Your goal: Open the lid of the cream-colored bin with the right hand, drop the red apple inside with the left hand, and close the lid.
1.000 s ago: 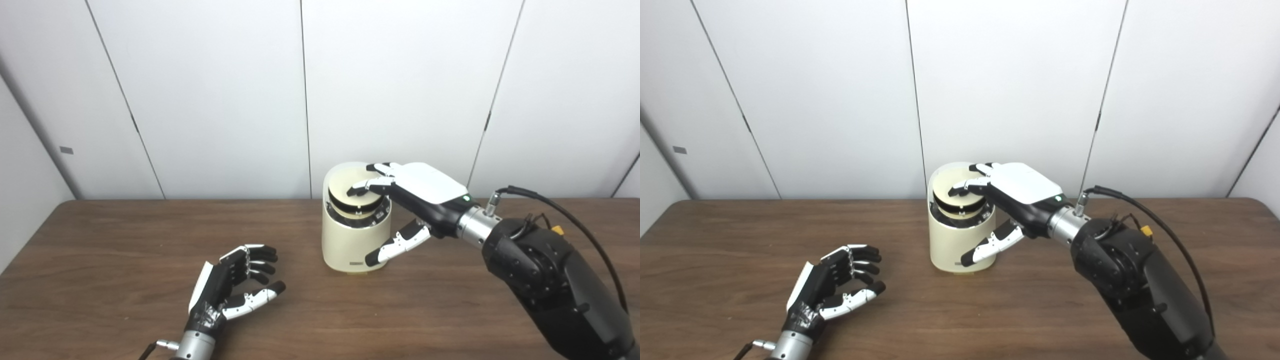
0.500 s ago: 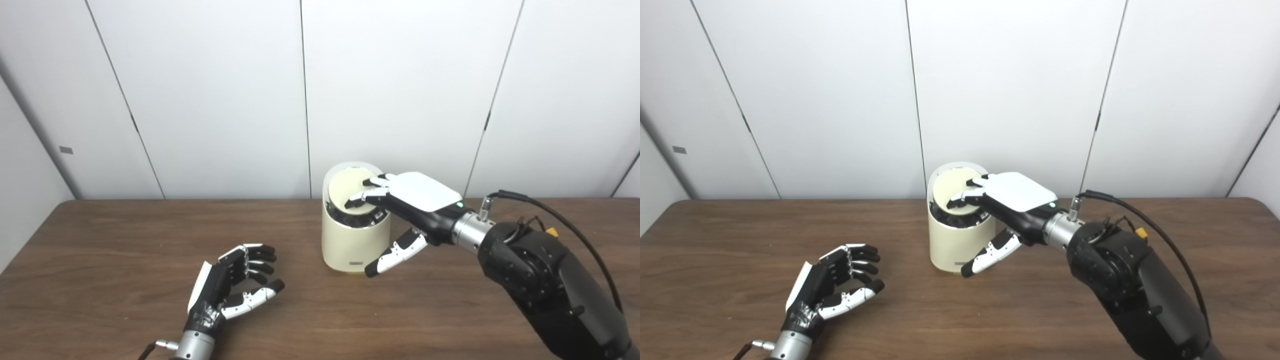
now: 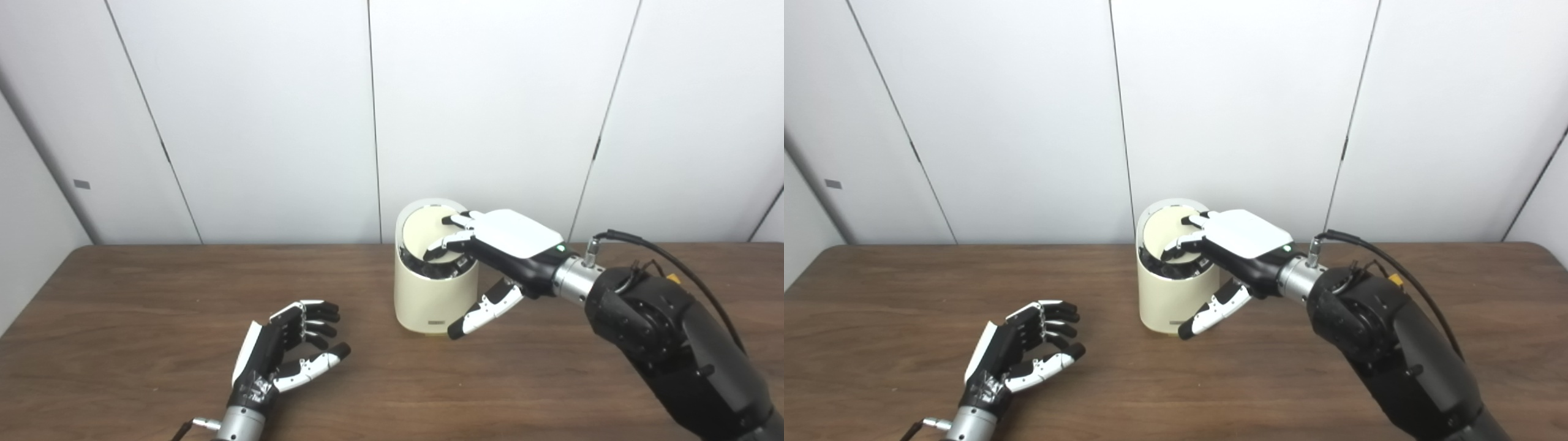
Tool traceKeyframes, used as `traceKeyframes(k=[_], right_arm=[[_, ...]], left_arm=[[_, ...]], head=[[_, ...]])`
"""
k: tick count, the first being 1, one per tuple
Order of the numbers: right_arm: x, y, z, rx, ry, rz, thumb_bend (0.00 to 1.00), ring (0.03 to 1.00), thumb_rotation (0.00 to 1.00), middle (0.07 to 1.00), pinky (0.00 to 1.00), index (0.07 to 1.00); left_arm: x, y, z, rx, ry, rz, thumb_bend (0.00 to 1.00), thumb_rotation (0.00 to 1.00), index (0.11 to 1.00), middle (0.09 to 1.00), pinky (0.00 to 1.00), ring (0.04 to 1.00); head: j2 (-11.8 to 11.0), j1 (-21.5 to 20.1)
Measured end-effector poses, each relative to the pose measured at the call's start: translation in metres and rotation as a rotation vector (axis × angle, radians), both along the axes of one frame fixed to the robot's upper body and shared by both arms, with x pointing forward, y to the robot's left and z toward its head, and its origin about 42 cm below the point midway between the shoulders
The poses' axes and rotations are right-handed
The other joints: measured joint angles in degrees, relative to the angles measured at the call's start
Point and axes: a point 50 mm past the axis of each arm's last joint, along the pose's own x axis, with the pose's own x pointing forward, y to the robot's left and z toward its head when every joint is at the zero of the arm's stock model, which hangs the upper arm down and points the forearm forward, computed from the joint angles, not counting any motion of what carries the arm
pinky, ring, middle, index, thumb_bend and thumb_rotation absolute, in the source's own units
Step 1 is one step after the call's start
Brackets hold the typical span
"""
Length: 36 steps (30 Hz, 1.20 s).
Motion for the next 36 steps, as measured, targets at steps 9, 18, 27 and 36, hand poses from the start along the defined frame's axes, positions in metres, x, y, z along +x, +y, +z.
traceKeyframes(k=[9,18,27,36], right_arm=[[-0.003,-0.009,-0.002,0.091,0.043,0.001,0.73,0.993,0.52,0.798,1.00,0.804],[-0.006,-0.019,0.020,0.294,-0.016,-0.038,0.67,0.977,0.40,0.866,0.86,0.879],[-0.022,-0.041,-0.019,0.485,0.074,-0.122,0.76,0.863,0.28,0.913,0.70,0.974],[-0.046,-0.080,-0.075,0.674,0.179,-0.306,0.80,0.861,0.27,0.900,0.73,0.971]], left_arm=[[-0.001,-0.001,0.000,-0.003,0.007,0.001,0.70,0.14,0.668,0.655,0.51,0.595],[-0.001,-0.001,0.000,-0.003,0.007,0.001,0.70,0.13,0.668,0.654,0.51,0.592],[-0.003,-0.002,0.000,-0.009,0.010,-0.003,0.70,0.13,0.675,0.658,0.51,0.590],[-0.005,-0.002,0.000,-0.013,0.020,-0.007,0.70,0.12,0.680,0.658,0.52,0.598]], head=[[-0.09,-0.09],[0.00,0.09],[0.09,0.18],[0.53,-0.53]])
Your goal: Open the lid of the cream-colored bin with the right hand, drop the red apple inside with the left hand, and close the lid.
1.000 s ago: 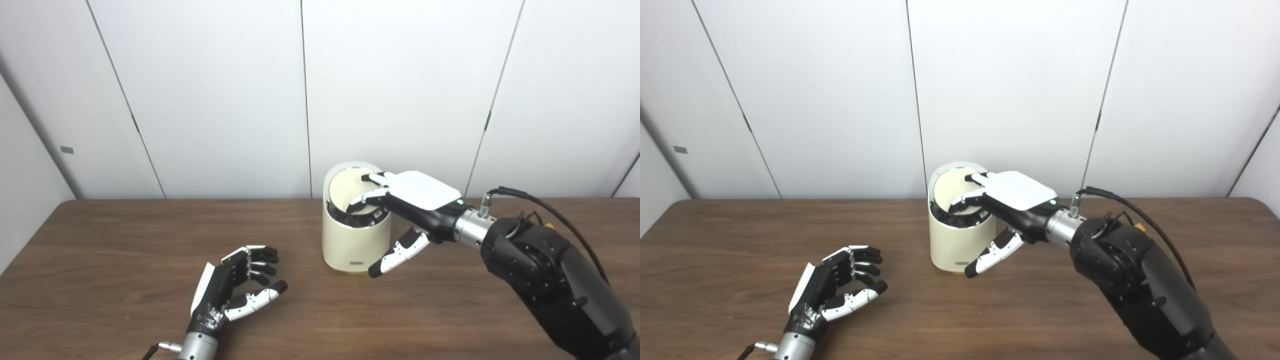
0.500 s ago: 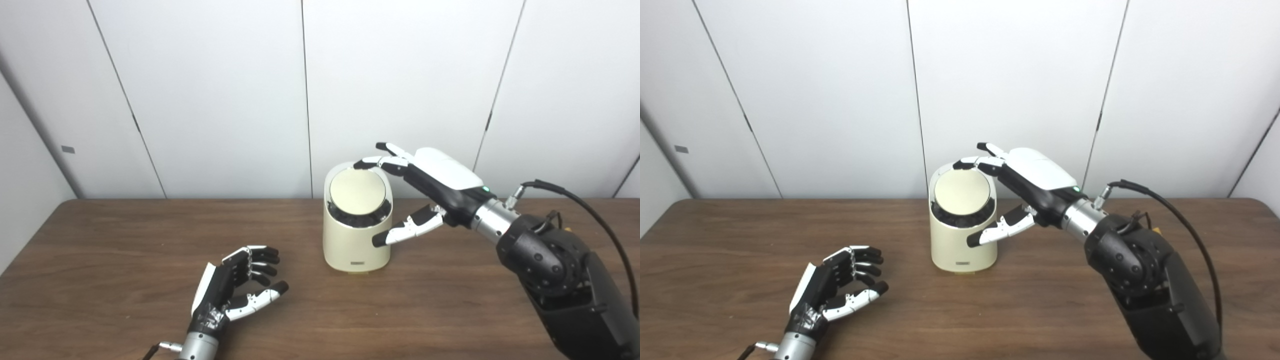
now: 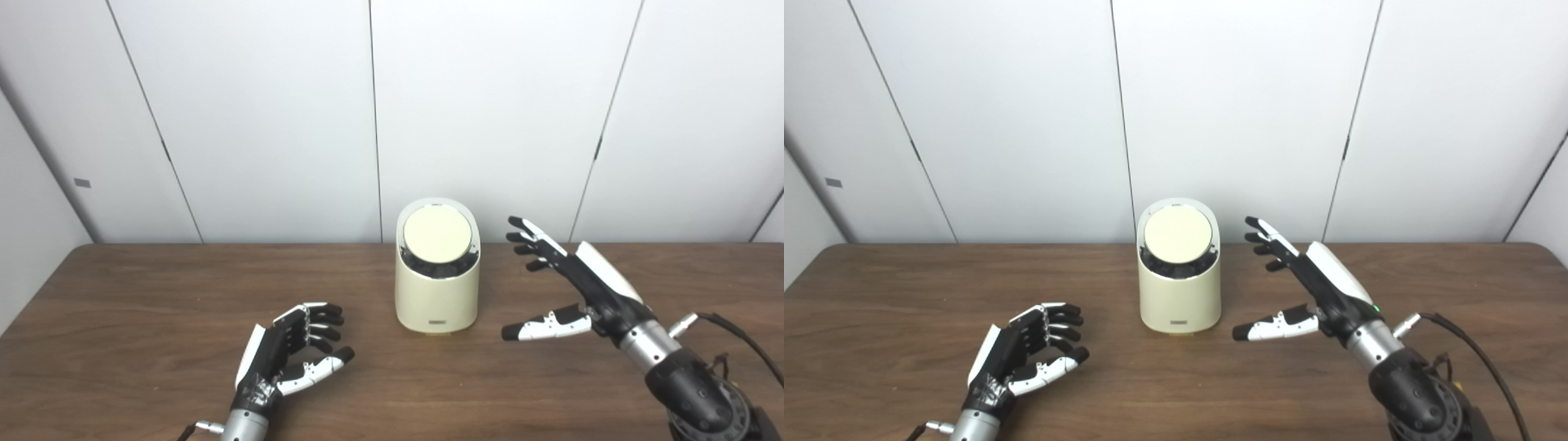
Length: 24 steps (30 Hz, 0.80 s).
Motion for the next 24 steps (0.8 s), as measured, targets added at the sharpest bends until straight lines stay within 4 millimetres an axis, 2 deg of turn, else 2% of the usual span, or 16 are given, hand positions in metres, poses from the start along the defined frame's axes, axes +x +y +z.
traceKeyframes(k=[5,8,11,14,16,20,24], right_arm=[[-0.011,-0.009,-0.020,0.090,0.032,-0.054,0.78,0.865,0.28,0.904,0.74,0.968],[-0.017,-0.012,-0.035,0.119,0.049,-0.074,0.76,0.853,0.23,0.906,0.73,0.958],[-0.025,-0.014,-0.046,0.122,0.079,-0.084,0.75,0.848,0.22,0.909,0.72,0.955],[-0.031,-0.013,-0.053,0.117,0.080,-0.104,0.75,0.839,0.23,0.905,0.71,0.945],[-0.033,-0.009,-0.058,0.116,0.077,-0.102,0.75,0.855,0.22,0.907,0.73,0.938],[-0.033,-0.003,-0.069,0.131,0.108,-0.106,0.76,0.860,0.22,0.900,0.75,0.927],[-0.033,-0.001,-0.072,0.133,0.113,-0.107,0.75,0.847,0.18,0.891,0.74,0.921]], left_arm=[[0.000,0.001,0.000,-0.005,0.000,-0.002,0.69,0.10,0.679,0.654,0.50,0.582],[0.002,0.001,0.002,-0.002,-0.006,-0.005,0.68,0.09,0.683,0.659,0.49,0.577],[0.003,0.005,0.004,0.006,-0.009,-0.004,0.68,0.10,0.689,0.663,0.49,0.584],[0.003,0.005,0.004,0.005,-0.010,-0.003,0.69,0.10,0.687,0.660,0.49,0.582],[0.003,0.005,0.004,0.003,-0.010,-0.004,0.69,0.10,0.688,0.659,0.49,0.584],[0.005,0.004,0.005,0.001,-0.014,-0.012,0.69,0.08,0.697,0.664,0.50,0.586],[0.005,0.004,0.006,-0.016,-0.014,-0.020,0.69,0.07,0.708,0.671,0.51,0.594]], head=[[0.09,-0.35],[0.00,-0.53],[0.00,-0.53],[0.00,-0.53],[0.00,-0.53],[-0.09,0.00],[-0.09,0.00]])
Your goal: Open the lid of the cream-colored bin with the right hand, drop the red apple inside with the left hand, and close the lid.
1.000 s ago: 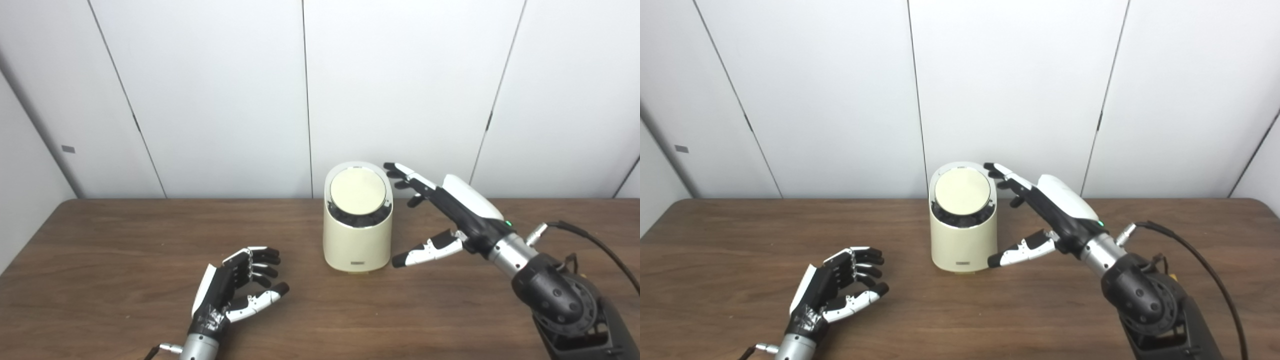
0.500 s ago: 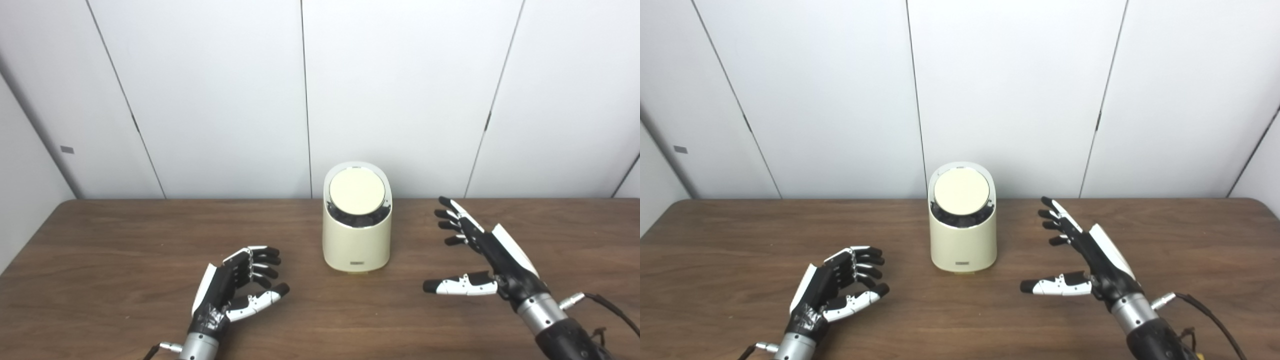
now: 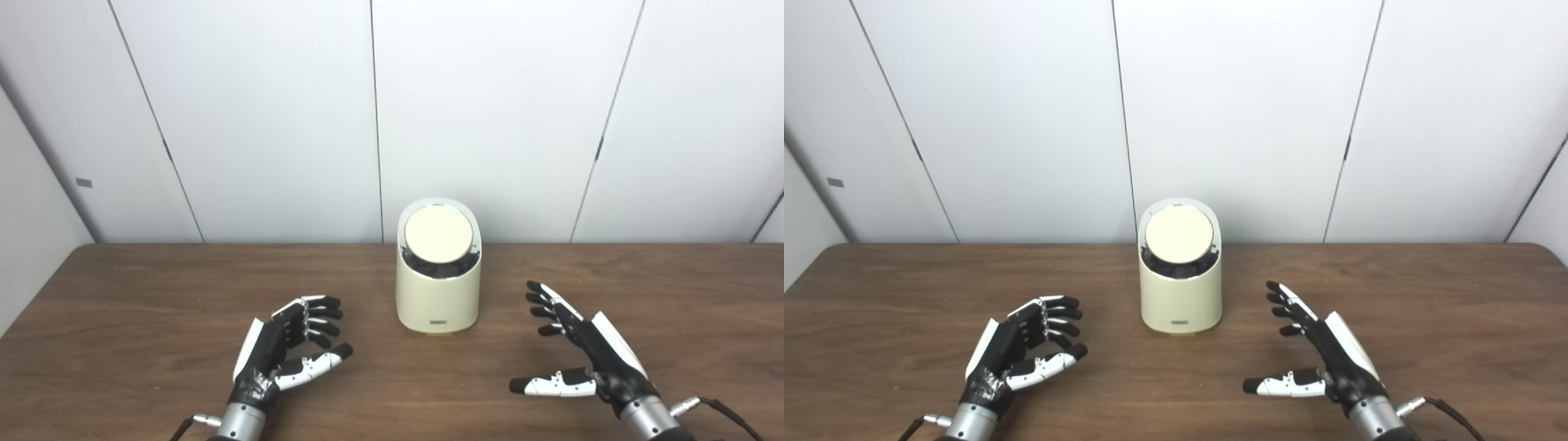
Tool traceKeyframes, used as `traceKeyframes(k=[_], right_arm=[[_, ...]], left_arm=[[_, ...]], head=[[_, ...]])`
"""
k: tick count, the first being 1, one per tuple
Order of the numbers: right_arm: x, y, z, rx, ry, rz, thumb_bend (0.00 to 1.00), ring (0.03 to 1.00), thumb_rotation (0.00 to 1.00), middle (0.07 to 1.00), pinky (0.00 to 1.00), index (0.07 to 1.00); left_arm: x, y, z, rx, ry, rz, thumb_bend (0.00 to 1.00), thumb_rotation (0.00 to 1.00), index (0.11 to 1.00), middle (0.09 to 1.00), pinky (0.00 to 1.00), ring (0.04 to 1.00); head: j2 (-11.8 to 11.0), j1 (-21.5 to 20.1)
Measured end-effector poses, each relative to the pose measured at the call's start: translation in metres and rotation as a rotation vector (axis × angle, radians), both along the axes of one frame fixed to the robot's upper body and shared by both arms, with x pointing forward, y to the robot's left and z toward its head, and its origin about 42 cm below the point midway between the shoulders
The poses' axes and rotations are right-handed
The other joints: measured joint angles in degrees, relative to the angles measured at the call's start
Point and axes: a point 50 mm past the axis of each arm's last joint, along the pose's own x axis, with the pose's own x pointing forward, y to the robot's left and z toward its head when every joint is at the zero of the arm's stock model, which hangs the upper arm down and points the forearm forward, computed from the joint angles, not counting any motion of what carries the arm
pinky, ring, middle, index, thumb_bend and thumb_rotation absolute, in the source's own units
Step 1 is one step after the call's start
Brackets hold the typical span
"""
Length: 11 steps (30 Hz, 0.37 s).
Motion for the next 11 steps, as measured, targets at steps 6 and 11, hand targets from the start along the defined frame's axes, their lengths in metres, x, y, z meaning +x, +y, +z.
traceKeyframes(k=[6,11], right_arm=[[-0.0049,-0.0014,-0.0053,0.002,0.015,-0.006,0.75,0.859,0.17,0.895,0.77,0.921],[-0.0068,-0.0019,-0.0071,0.003,0.020,-0.009,0.75,0.862,0.17,0.897,0.78,0.917]], left_arm=[[-0.0001,-0.0002,0.0004,-0.006,-0.005,-0.005,0.68,0.05,0.708,0.669,0.50,0.590],[-0.0003,-0.0004,0.0004,-0.014,-0.006,-0.009,0.68,0.04,0.710,0.669,0.50,0.589]], head=[[0.18,0.18],[0.18,0.09]])
